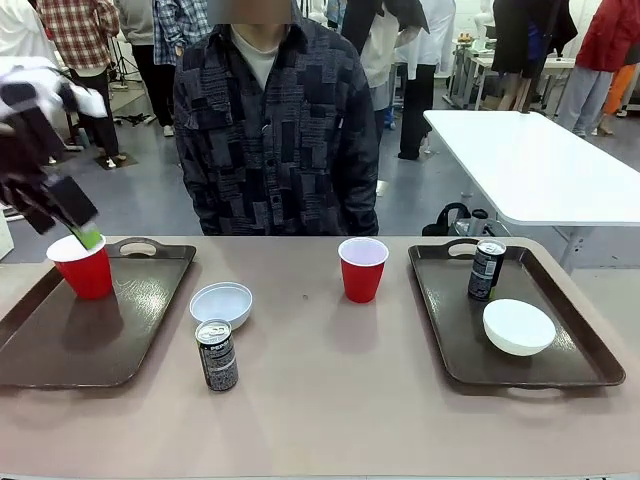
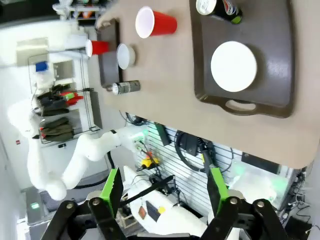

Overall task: Prepare tableware on both trays.
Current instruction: Pick up a Picnic Bowl from the table and place it on a Handle tray.

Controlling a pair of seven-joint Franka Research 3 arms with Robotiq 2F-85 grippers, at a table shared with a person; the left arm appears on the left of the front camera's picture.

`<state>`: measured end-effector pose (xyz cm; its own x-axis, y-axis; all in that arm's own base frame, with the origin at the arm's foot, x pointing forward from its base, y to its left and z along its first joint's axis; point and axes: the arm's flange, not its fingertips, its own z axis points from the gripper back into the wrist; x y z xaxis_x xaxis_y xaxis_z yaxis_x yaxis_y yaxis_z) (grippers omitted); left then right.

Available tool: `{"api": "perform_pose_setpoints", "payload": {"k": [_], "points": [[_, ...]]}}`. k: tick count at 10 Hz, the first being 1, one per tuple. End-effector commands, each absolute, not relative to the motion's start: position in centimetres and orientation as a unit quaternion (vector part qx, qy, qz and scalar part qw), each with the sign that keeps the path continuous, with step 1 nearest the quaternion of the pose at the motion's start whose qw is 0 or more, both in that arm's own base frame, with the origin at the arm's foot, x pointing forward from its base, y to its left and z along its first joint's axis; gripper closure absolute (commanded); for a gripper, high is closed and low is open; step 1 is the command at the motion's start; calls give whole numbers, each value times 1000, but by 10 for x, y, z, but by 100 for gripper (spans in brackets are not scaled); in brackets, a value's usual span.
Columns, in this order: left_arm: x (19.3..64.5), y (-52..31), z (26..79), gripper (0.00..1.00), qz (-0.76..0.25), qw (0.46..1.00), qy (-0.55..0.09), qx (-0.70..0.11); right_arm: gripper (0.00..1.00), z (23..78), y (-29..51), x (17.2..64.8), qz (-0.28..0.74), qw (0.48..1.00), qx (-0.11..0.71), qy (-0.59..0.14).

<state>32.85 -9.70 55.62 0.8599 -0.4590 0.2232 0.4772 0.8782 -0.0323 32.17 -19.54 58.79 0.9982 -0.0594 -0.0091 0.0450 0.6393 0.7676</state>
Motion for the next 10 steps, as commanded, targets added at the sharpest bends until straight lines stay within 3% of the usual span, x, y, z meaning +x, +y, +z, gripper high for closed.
{"api": "perform_pose_setpoints", "payload": {"k": [1, 7, 10], "points": [[352, -114, 528, 0, -225, 971, -75, -14, 11, 584, -219, 308, -5, 883, 470, -6], [394, -183, 478, 0, -169, 973, -158, 3, 11, 532, -235, 275, -4, 857, 516, 7], [394, -178, 479, 0, -182, 971, -153, -15, 11, 533, -237, 274, -8, 859, 511, 15]]}}
